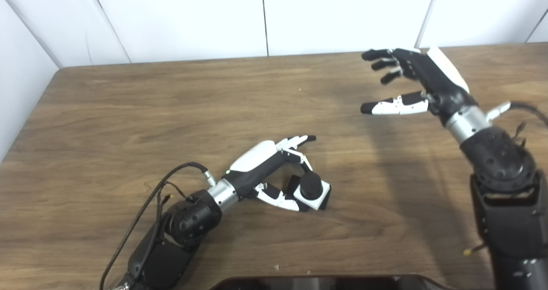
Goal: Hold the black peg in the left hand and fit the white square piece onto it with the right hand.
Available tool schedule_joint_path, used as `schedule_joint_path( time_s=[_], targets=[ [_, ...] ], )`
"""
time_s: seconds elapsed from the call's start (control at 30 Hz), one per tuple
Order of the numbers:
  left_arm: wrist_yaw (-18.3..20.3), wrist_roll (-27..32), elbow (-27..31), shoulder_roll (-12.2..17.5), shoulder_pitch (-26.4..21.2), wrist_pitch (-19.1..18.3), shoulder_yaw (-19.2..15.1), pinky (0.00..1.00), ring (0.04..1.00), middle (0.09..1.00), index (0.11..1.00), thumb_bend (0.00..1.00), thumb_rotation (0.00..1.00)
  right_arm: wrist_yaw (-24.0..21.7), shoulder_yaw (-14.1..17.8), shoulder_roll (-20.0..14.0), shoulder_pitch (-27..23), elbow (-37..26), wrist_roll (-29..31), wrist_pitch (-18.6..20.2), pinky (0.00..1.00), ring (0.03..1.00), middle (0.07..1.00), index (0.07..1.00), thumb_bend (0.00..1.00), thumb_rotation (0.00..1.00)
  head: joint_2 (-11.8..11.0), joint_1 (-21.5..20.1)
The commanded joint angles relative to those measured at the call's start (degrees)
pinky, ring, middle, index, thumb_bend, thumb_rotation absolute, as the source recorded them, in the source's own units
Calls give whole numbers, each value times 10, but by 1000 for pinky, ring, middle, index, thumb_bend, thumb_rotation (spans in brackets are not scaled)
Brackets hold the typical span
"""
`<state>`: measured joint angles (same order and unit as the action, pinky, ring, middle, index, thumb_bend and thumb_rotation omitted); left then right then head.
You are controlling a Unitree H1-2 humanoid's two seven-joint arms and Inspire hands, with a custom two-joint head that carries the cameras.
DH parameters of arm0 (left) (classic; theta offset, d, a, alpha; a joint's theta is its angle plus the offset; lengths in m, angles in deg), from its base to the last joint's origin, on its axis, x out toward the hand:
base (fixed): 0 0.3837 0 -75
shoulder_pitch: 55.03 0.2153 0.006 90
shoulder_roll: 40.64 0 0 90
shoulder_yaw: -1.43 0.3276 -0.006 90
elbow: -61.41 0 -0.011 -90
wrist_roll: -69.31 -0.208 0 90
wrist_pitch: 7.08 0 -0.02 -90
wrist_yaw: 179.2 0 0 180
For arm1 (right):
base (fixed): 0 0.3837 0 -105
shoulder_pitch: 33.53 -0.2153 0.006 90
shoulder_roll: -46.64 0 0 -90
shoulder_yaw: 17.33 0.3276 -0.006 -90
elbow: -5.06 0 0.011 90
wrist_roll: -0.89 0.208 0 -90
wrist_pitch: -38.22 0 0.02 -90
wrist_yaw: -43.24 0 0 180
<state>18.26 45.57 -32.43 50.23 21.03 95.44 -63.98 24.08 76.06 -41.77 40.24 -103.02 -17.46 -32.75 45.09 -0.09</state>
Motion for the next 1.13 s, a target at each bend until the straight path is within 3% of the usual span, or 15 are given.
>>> schedule_joint_path(
  time_s=[0.0,0.13,0.17,0.23,0.47,0.6,0.7,0.73,0.8,0.87,1.1],
  targets=[
    [9,-25,-17,14,7,-3,7,1000,1000,997,490,520,79,43,23,22,-4,-14,26,7,614,729,797,752,651,202,1,1],
    [7,-35,-9,17,12,-14,7,1000,1000,991,494,518,83,87,39,57,18,-13,43,9,641,722,776,754,661,196,-2,-2],
    [7,-35,-4,18,15,-19,5,998,1000,989,599,727,201,92,36,58,23,-14,42,5,651,721,776,756,653,213,-2,-2],
    [4,-34,6,19,20,-29,-2,977,1000,995,738,873,305,99,31,58,31,-16,41,2,660,721,776,755,651,231,-3,-2],
    [-8,-9,44,14,48,-55,-45,931,1000,1000,980,993,390,112,18,53,44,-18,46,2,676,743,773,748,670,223,-6,-5],
    [-36,50,43,-3,69,-29,-93,901,1000,1000,999,1000,440,116,15,53,47,-18,49,0,691,755,773,743,681,217,-9,-4],
    [-68,72,46,-19,80,5,-122,854,968,982,974,898,461,121,13,54,51,-14,53,-12,679,751,771,736,679,208,-12,-3],
    [-77,77,45,-24,82,17,-130,820,932,946,929,844,455,124,13,55,53,-12,54,-16,683,752,765,730,683,201,-13,-2],
    [-99,90,51,-42,89,28,-149,793,906,921,895,812,441,129,12,57,58,-8,57,-28,692,756,763,727,686,199,-17,1],
    [-115,100,55,-58,94,32,-164,753,863,872,831,753,357,134,11,59,64,-5,62,-40,663,747,761,721,674,170,-20,2],
    [-169,123,95,-118,107,21,-208,613,745,795,778,699,310,161,4,80,95,-8,68,-65,669,747,752,713,666,146,-32,7]
  ],
)
